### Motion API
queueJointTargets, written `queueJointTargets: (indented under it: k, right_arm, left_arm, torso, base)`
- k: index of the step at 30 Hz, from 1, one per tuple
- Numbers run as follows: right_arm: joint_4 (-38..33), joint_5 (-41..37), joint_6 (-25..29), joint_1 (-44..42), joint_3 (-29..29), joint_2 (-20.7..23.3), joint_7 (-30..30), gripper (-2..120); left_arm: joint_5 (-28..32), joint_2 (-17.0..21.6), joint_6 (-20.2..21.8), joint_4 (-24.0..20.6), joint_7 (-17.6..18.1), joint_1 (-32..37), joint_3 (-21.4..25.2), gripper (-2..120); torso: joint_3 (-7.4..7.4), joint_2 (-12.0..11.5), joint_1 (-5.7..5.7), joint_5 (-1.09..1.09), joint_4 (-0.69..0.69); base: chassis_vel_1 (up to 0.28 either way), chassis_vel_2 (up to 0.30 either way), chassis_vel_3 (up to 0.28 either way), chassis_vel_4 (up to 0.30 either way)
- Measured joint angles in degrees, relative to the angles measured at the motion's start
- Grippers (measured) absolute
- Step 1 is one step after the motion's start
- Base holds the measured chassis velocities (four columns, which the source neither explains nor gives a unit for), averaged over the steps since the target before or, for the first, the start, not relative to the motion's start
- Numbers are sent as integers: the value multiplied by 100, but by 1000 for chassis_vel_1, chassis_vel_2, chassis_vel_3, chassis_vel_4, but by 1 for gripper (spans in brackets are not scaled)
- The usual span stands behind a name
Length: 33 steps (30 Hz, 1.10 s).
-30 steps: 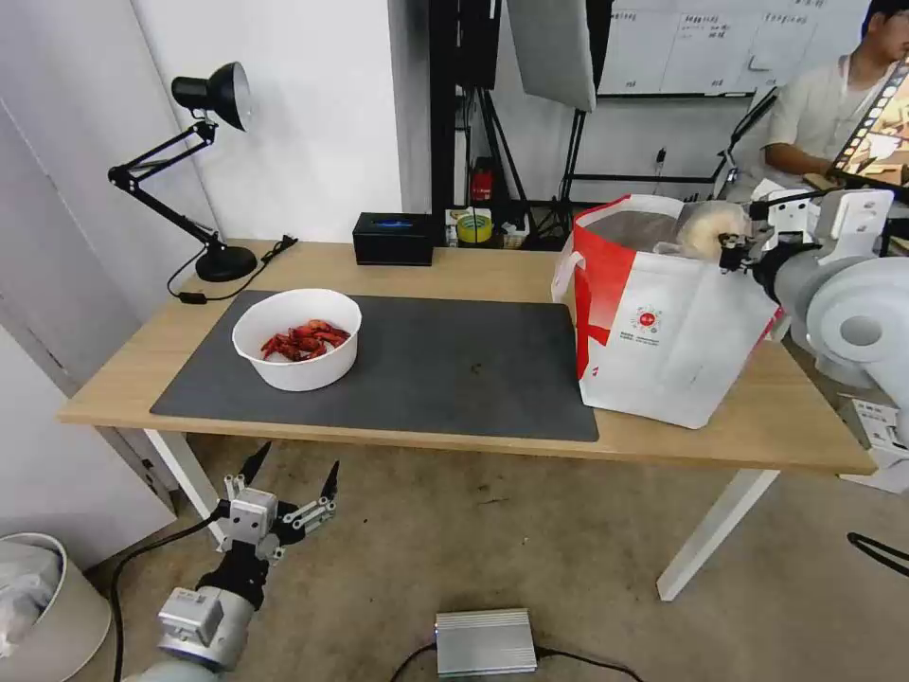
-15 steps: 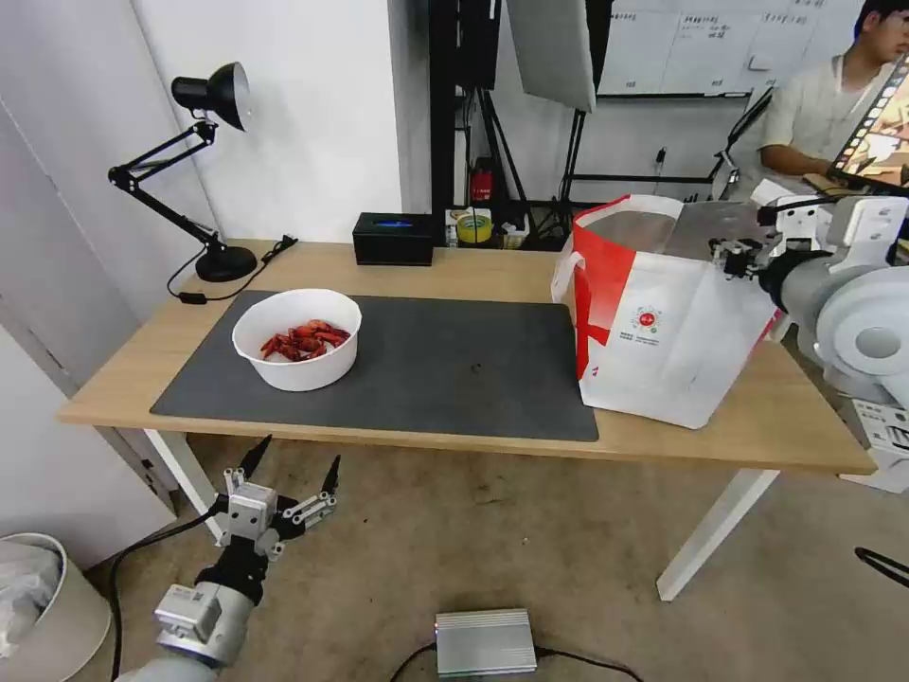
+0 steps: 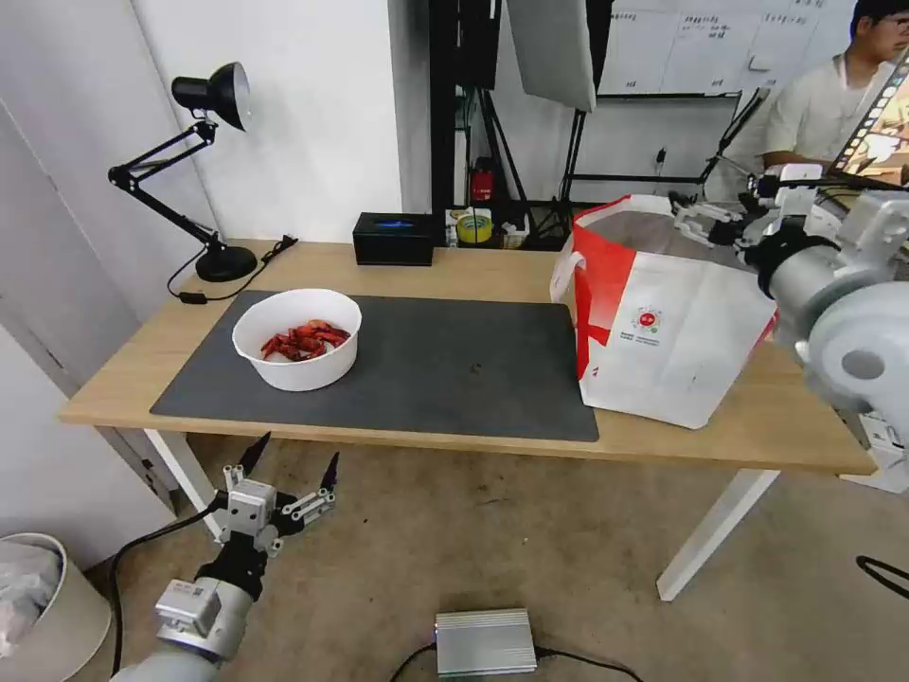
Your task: Pick up the trash from the table and place it into the takeout bag.
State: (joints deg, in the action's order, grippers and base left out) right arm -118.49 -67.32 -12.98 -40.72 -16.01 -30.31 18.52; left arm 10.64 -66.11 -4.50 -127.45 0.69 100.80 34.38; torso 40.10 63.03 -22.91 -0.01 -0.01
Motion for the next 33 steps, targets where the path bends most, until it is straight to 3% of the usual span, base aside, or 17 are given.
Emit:
queueJointTargets:
  k: [4, 11, 16, 18, 21, 33]
  right_arm:
    - [-146, 389, 178, -279, 122, -141, -698, 100]
    - [-437, 1288, 820, -1192, 135, -496, -1238, 100]
    - [-492, 1814, 1156, -1741, 75, -690, -1270, 100]
    - [-533, 2561, 1524, -2581, -44, -912, -1258, 100]
    - [-560, 2958, 1720, -3049, -85, -1049, -1169, 100]
    - [-545, 4100, 2068, -4467, -68, -1667, -414, 100]
  left_arm:
    - [12, -122, -52, -63, 5, 145, 201, 100]
    - [32, -200, -110, -68, 15, 204, 382, 100]
    - [51, -214, -134, -42, 16, 211, 432, 100]
    - [93, -187, -137, 7, 20, 153, 425, 100]
    - [102, -171, -137, 38, 18, 123, 397, 100]
    - [112, -147, -137, 133, 19, 47, 296, 100]
  torso:
    - [0, 0, 0, 1, 4]
    - [0, 0, 0, 0, 1]
    - [0, 0, 0, 0, 2]
    - [0, 0, 0, 1, 0]
    - [0, 0, 0, -1, 1]
    - [0, 0, 1, 0, 1]
  base:
    - [0, 0, 0, 0]
    - [0, 0, 0, 0]
    - [0, 0, 0, 0]
    - [0, 0, 0, 0]
    - [0, 0, 0, 0]
    - [0, 0, 0, 0]
